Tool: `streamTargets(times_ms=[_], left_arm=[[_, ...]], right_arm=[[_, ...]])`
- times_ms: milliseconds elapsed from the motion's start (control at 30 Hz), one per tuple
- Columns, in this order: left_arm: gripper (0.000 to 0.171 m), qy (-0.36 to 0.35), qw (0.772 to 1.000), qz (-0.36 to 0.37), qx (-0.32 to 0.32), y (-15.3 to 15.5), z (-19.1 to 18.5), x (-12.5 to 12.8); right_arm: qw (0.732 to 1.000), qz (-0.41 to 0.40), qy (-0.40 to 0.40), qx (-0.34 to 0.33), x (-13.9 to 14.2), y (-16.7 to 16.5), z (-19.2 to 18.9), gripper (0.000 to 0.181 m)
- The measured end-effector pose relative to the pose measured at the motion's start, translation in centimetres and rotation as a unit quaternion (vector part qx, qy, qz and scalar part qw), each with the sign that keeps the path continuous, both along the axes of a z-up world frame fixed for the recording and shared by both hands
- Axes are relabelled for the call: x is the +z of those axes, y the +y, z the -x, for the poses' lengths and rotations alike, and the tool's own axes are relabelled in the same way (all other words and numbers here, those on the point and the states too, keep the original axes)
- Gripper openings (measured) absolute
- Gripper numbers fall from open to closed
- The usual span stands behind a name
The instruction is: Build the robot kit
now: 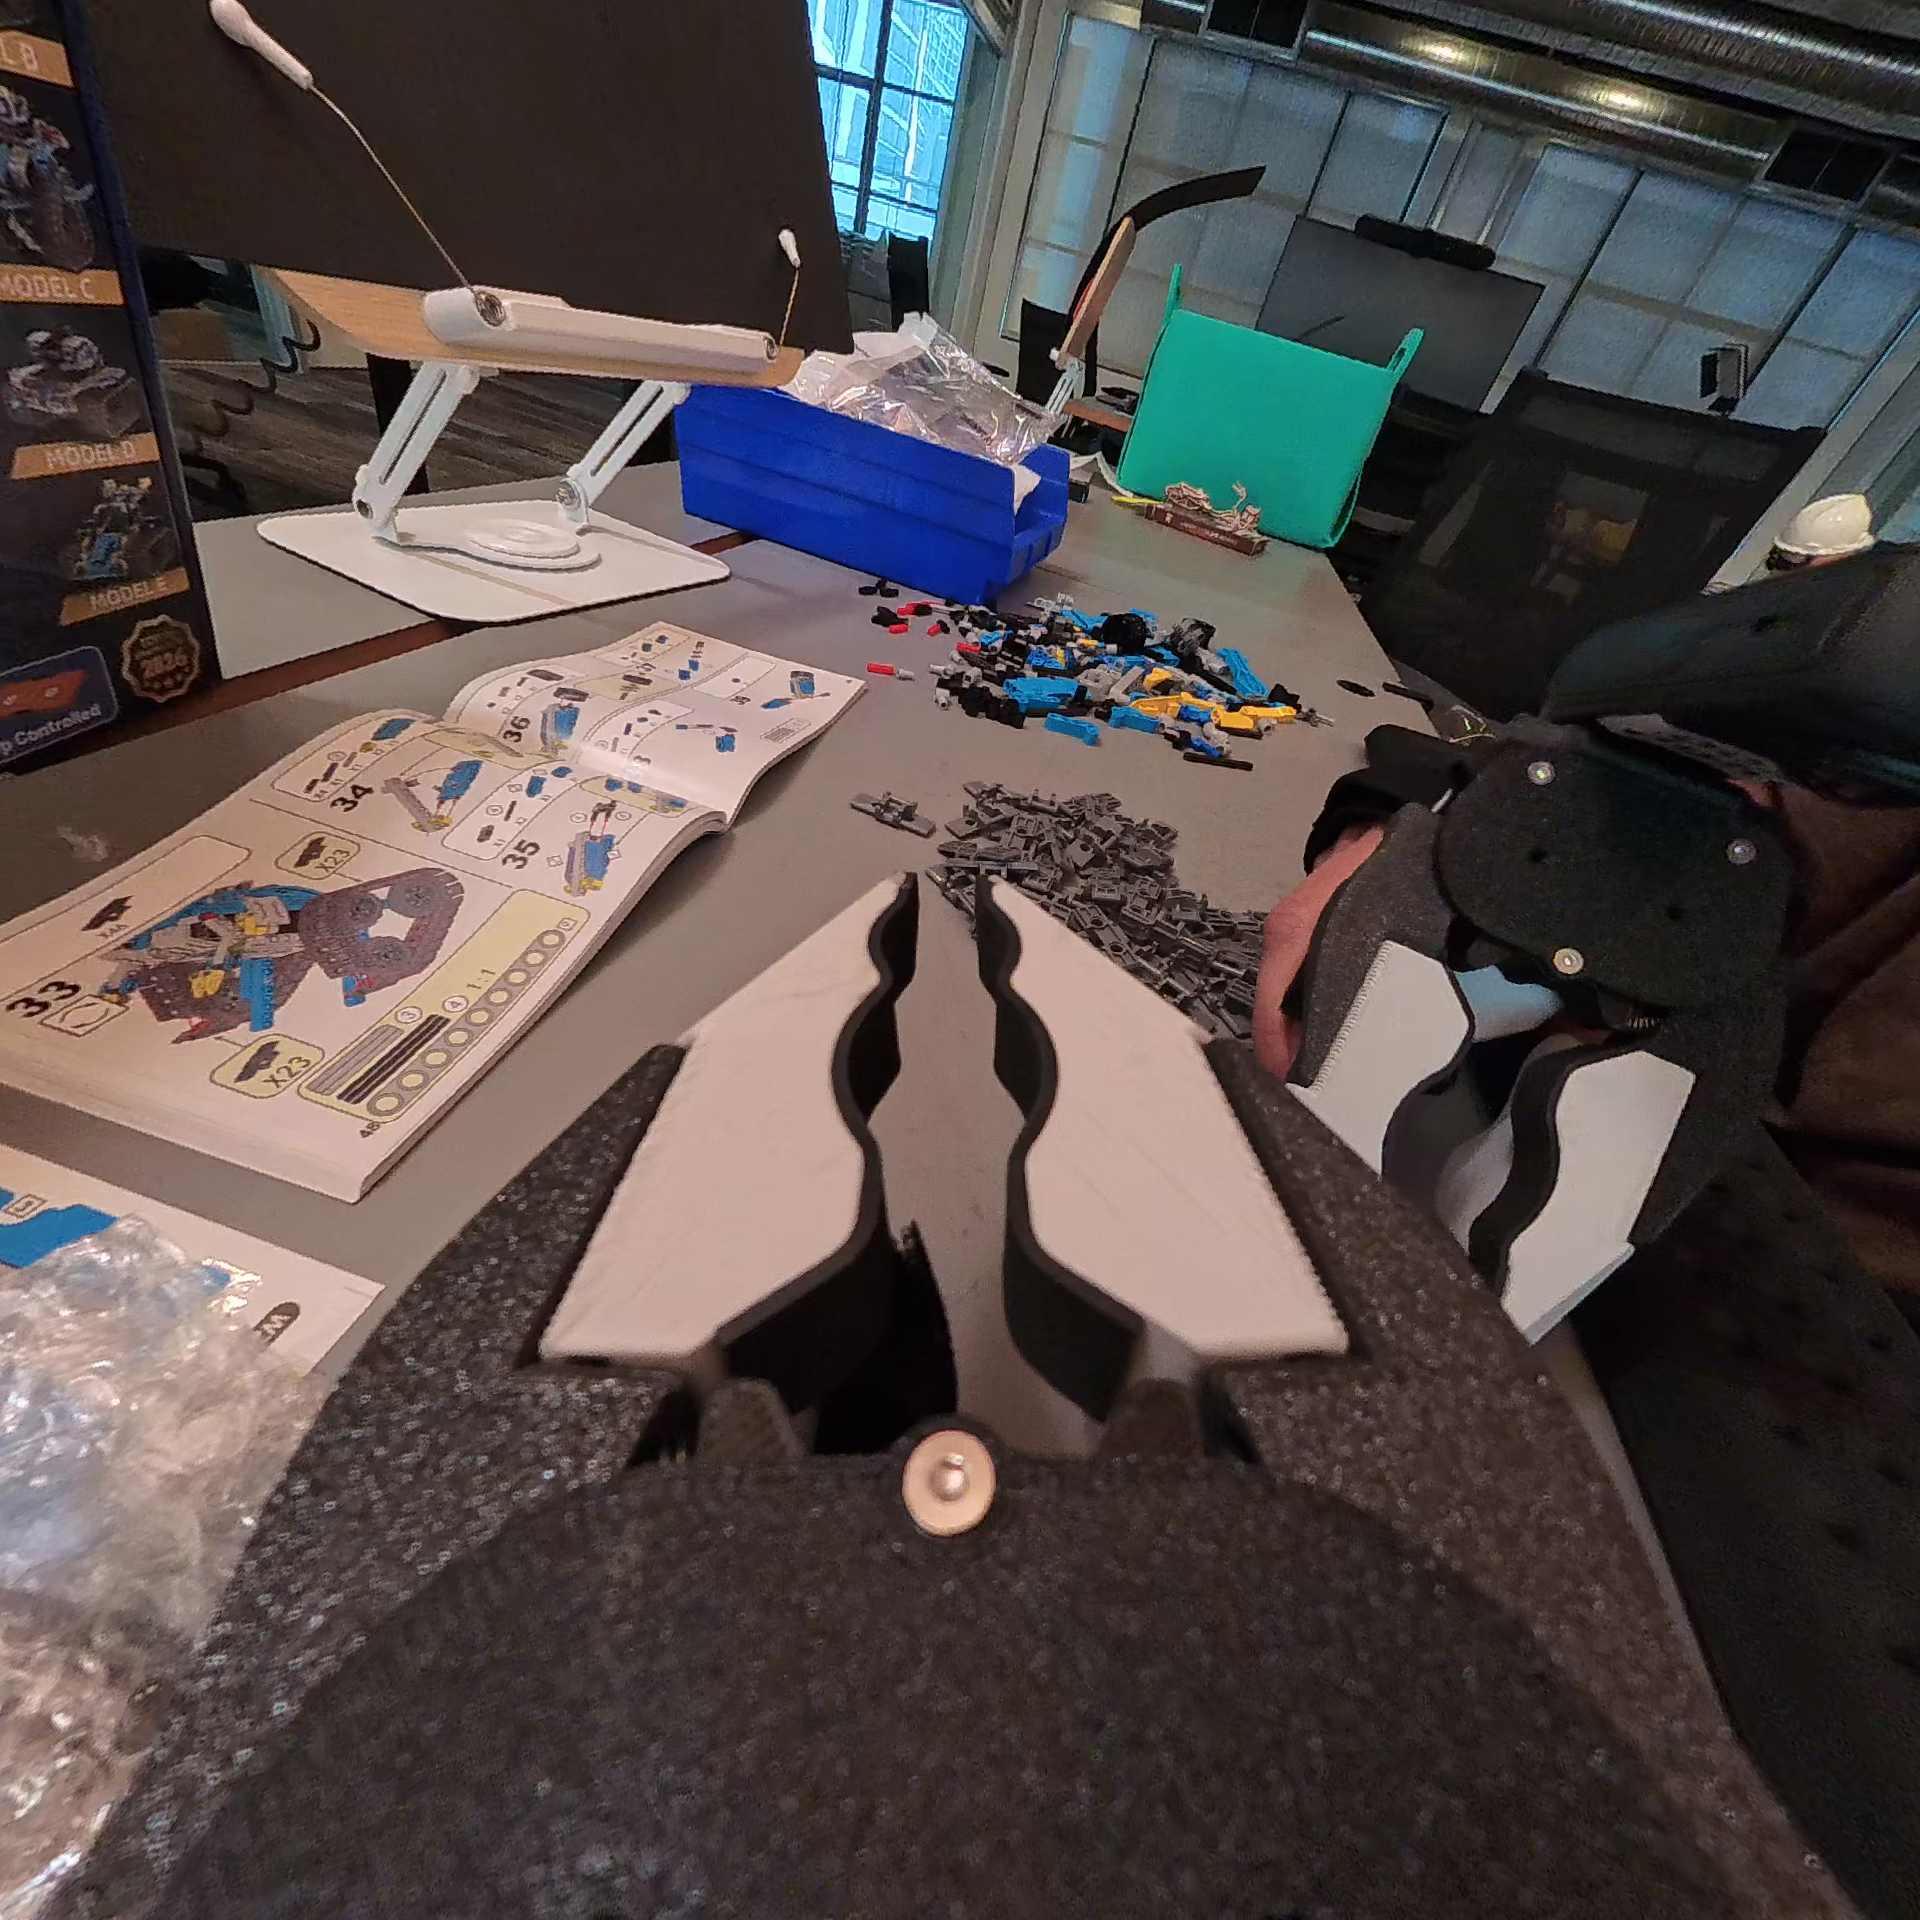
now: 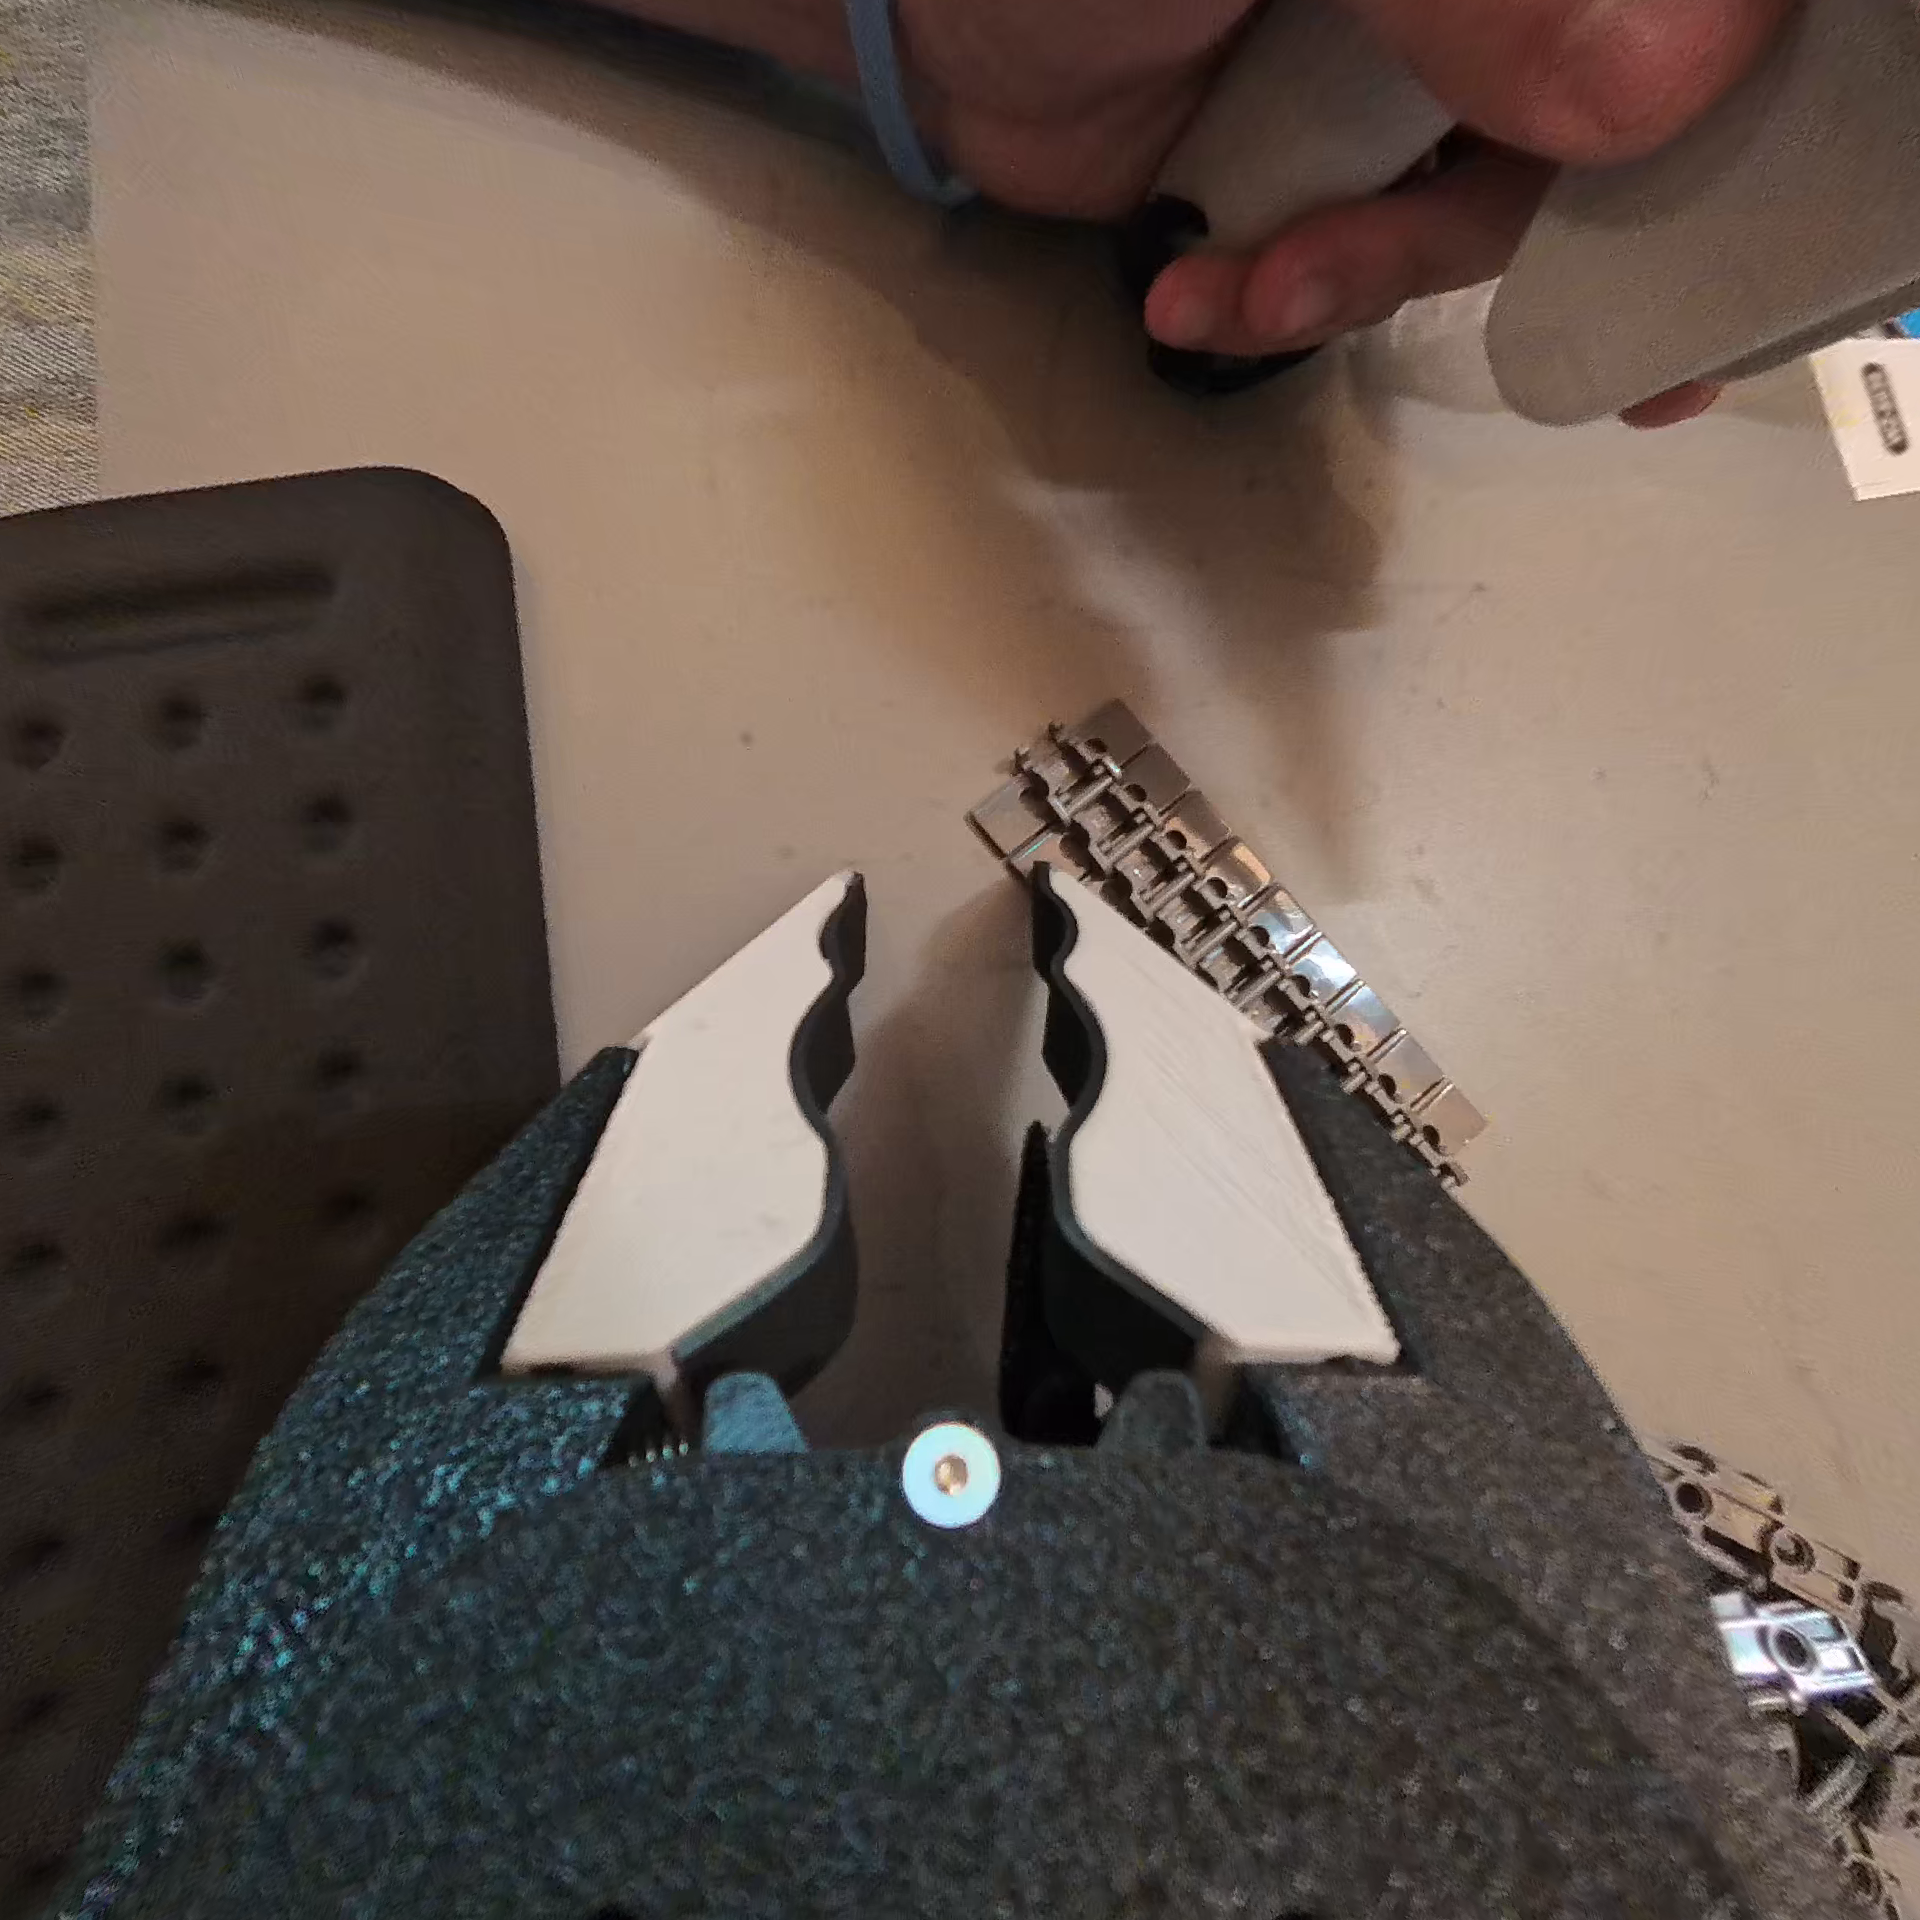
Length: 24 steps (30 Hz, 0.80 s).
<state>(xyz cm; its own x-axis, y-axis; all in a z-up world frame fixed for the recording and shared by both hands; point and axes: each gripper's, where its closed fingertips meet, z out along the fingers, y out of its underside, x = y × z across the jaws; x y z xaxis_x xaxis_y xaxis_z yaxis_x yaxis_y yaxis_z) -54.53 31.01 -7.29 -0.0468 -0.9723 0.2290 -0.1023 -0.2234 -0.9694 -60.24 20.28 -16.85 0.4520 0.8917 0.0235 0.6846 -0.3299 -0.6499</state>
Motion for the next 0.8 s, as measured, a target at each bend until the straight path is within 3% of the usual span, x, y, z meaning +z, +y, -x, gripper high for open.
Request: streamTargets(times_ms=[33,267,400,467,567,700,800], left_arm=[[0.010,0.001,1.000,0.000,0.000,0.0,0.0,0.0],[0.010,0.003,1.000,0.000,-0.001,0.0,-0.1,-0.1],[0.010,0.003,1.000,-0.006,-0.001,-0.1,0.0,-0.1],[0.010,0.003,1.000,-0.008,-0.001,-0.2,0.0,-0.1],[0.010,0.011,1.000,-0.007,-0.004,-0.4,0.0,-0.2],[0.010,0.028,0.999,-0.019,-0.014,-1.0,-0.3,-0.7],[0.010,0.042,0.999,-0.026,-0.022,-1.5,-0.4,-1.1]], right_arm=[[1.000,0.002,0.001,0.000,0.0,0.0,0.0,0.032],[0.999,0.004,0.026,0.019,0.8,-0.4,1.8,0.033],[1.000,0.011,0.013,0.014,0.2,-0.4,1.4,0.033],[0.999,-0.002,0.031,0.008,1.4,-0.1,0.5,0.033],[0.997,-0.035,0.054,-0.047,3.8,1.7,-4.8,0.028],[0.982,-0.007,0.098,-0.164,3.5,3.0,-13.3,0.031],[0.970,-0.027,0.136,-0.200,3.5,2.7,-15.6,0.026]])
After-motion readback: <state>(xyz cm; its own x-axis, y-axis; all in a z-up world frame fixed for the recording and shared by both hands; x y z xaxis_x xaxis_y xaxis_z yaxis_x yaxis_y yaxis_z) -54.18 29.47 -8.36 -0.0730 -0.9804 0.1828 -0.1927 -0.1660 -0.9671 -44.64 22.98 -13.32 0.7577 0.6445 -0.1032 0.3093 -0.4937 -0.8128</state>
